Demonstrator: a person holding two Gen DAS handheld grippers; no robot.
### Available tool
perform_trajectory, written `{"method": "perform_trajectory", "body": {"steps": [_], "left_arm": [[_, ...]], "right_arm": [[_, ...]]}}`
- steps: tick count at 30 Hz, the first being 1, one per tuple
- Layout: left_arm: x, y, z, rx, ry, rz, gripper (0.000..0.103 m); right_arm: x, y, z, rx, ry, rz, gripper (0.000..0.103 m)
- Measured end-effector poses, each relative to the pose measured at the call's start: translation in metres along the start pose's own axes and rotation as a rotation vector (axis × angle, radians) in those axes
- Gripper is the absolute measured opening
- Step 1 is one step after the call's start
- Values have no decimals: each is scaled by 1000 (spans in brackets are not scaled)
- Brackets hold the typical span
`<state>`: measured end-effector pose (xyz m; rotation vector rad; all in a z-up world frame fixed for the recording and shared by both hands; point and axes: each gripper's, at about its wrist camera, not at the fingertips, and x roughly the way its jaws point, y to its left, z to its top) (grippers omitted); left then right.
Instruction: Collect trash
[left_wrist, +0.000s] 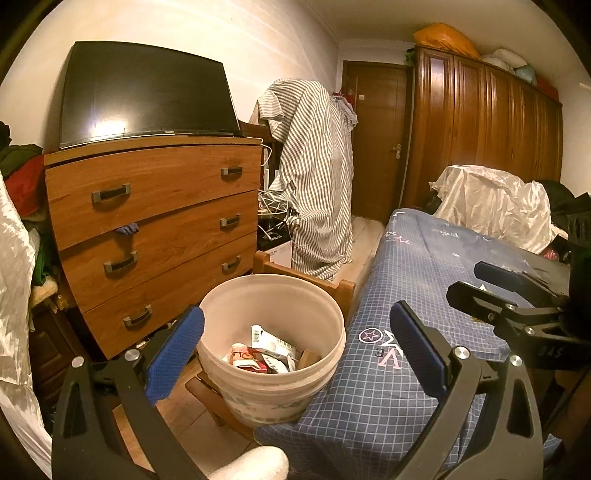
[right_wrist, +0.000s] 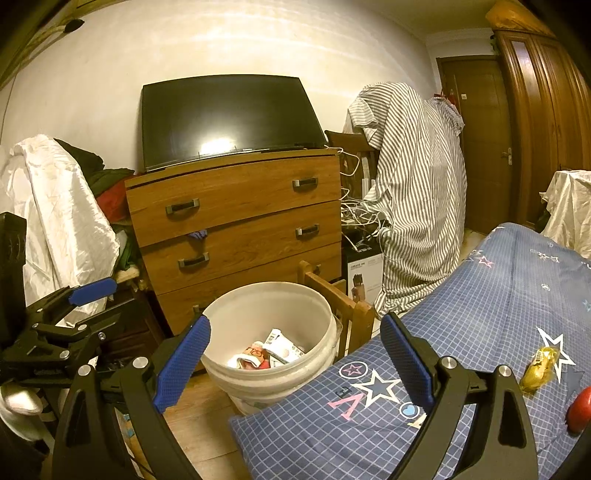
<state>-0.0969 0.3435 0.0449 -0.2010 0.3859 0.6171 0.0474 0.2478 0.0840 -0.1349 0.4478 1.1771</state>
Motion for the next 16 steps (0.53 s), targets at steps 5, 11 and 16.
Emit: {"method": "perform_trajectory", "body": {"steps": [5,11,16], "left_arm": [[2,1,1,-13,4,-1,97],[11,9,0,-42,31,34,97],[17,13,-3,-46,57,54,97]], "right_arm": [[3,-1,0,2,6,5,93],[8,1,-1,-2,13,7,93],[9,0,-3,3,13,4,96]]}}
